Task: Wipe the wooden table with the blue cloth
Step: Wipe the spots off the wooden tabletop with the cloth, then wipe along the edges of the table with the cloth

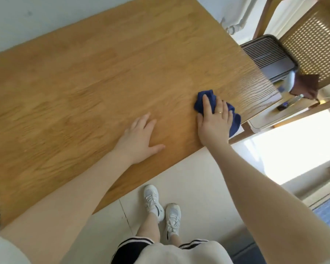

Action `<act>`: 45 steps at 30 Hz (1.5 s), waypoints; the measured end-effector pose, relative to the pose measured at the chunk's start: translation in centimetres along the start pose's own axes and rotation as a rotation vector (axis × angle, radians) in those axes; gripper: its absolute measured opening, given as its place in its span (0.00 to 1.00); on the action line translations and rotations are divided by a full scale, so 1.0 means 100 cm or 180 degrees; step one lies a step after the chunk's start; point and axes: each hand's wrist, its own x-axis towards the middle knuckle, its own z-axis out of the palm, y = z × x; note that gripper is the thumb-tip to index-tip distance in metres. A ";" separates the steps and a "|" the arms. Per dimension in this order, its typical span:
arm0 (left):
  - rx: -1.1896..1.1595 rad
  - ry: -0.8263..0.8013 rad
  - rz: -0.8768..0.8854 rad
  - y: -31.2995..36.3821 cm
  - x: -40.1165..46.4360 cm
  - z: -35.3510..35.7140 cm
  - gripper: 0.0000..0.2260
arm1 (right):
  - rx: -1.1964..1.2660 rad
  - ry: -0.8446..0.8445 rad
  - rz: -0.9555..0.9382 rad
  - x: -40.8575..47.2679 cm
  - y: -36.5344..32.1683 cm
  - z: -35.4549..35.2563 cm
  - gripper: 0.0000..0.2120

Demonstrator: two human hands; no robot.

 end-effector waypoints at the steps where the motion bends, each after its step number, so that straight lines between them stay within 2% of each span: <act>1: 0.0044 -0.0036 0.0151 0.005 0.012 -0.004 0.37 | 0.0047 0.0032 -0.0043 -0.016 -0.010 0.003 0.23; 4: 0.0247 -0.0108 0.0582 0.024 0.051 -0.023 0.38 | 0.0059 -0.0205 -0.0559 -0.051 -0.025 0.007 0.23; 6: 0.0369 -0.0140 0.0728 0.035 0.074 -0.033 0.40 | 0.0069 -0.0254 -0.0656 -0.041 -0.016 0.004 0.21; 9: 0.0479 -0.0231 0.0776 0.043 0.100 -0.038 0.44 | 0.0087 0.0077 -0.0112 0.001 0.015 -0.004 0.21; 12: 0.0795 -0.0200 0.1086 0.051 0.107 -0.030 0.44 | -0.0022 0.0186 0.0604 0.044 0.053 -0.020 0.22; 14: 0.1014 -0.0097 0.1044 0.054 0.108 -0.023 0.49 | -0.0082 0.0250 0.0728 0.049 0.059 -0.021 0.22; 17: 0.1131 -0.0050 0.0766 0.059 0.110 -0.019 0.54 | 0.0063 0.0294 0.0248 0.023 0.041 -0.010 0.21; 21: 0.1241 -0.0251 0.0674 0.071 0.113 -0.024 0.54 | 0.0302 -0.0023 -0.0552 0.006 0.045 -0.013 0.19; 26: 0.1118 -0.0401 0.0527 0.076 0.115 -0.028 0.55 | 0.0077 -0.0075 -0.0498 0.085 0.111 -0.040 0.20; 31: 0.1105 -0.0486 0.0325 0.080 0.116 -0.027 0.55 | -0.0229 -0.0284 -0.0842 0.151 0.149 -0.049 0.21; 34: 0.1224 -0.0537 0.0245 0.085 0.116 -0.030 0.56 | -0.0179 -0.0329 -0.0820 0.144 0.138 -0.046 0.21; 39: 0.1372 -0.0535 0.0132 0.088 0.115 -0.031 0.56 | 0.0320 -0.0903 -0.1729 0.085 0.086 -0.035 0.22; 42: 0.1327 -0.0229 -0.0167 0.089 0.104 -0.029 0.57 | 0.0412 -0.1182 -0.2293 0.057 0.057 -0.031 0.23; 45: 0.0813 0.0106 -0.0607 0.085 0.075 -0.021 0.53 | 0.0351 -0.1220 -0.2355 0.041 0.047 -0.031 0.29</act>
